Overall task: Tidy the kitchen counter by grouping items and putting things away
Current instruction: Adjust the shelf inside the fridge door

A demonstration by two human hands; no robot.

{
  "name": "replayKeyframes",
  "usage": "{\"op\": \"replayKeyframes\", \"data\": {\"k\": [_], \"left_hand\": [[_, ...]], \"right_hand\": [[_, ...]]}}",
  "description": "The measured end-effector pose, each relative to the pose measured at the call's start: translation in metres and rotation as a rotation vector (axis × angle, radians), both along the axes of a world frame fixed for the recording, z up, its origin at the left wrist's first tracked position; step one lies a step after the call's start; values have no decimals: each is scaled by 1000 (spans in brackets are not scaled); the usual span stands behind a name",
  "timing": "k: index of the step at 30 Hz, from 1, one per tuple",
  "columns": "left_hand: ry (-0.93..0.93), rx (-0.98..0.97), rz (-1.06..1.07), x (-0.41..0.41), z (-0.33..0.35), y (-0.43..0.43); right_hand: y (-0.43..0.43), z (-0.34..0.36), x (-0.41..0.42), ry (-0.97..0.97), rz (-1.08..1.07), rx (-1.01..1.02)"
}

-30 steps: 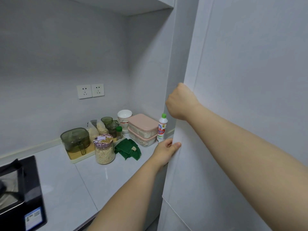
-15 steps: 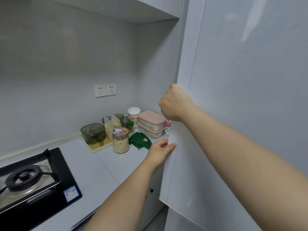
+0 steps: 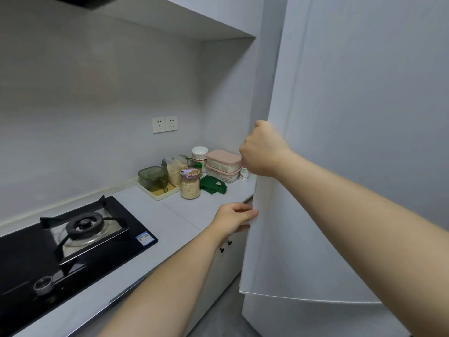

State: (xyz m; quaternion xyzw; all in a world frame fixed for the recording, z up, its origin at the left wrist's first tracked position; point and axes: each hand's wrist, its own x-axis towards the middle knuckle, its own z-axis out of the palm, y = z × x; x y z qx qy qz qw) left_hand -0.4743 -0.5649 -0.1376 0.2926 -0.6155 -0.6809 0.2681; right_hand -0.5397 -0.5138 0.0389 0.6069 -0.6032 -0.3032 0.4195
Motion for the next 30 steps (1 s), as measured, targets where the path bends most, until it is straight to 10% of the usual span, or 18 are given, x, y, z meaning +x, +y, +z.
{"op": "replayKeyframes", "data": {"k": [12,24,30], "left_hand": [[-103,-138,-144,85,13,57],[-187,-232,23,119,27,41],[-241,-345,147,117,29,3]], "right_hand": [[88,-21,70,-135,-255,8],[66,-73,92,-414,-995,248],[25,-94,71,-626,-633,-86]]}}
